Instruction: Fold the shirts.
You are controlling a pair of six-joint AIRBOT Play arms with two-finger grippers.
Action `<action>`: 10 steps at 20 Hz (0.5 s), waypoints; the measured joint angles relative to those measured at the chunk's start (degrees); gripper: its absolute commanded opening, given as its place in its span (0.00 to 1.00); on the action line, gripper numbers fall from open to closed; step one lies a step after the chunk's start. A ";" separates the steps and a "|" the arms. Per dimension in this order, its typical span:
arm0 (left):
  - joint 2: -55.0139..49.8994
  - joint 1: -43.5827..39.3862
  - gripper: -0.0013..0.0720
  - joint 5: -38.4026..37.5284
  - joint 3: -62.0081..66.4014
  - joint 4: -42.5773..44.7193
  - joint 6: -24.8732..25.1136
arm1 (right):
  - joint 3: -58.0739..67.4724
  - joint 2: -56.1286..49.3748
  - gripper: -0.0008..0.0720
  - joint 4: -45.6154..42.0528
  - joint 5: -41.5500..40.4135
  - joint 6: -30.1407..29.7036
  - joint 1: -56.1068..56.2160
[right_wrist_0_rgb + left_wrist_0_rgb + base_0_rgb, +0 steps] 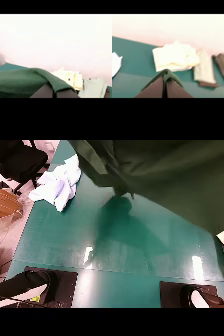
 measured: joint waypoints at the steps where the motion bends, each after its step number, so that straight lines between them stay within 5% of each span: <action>1: 0.44 0.00 0.06 0.44 1.11 -1.09 -0.28 | 1.79 0.28 0.04 -0.90 1.90 0.09 0.00; 10: 10.75 0.02 0.06 -8.07 3.96 -10.80 4.81 | 6.97 8.44 0.04 -17.25 12.41 9.66 0.00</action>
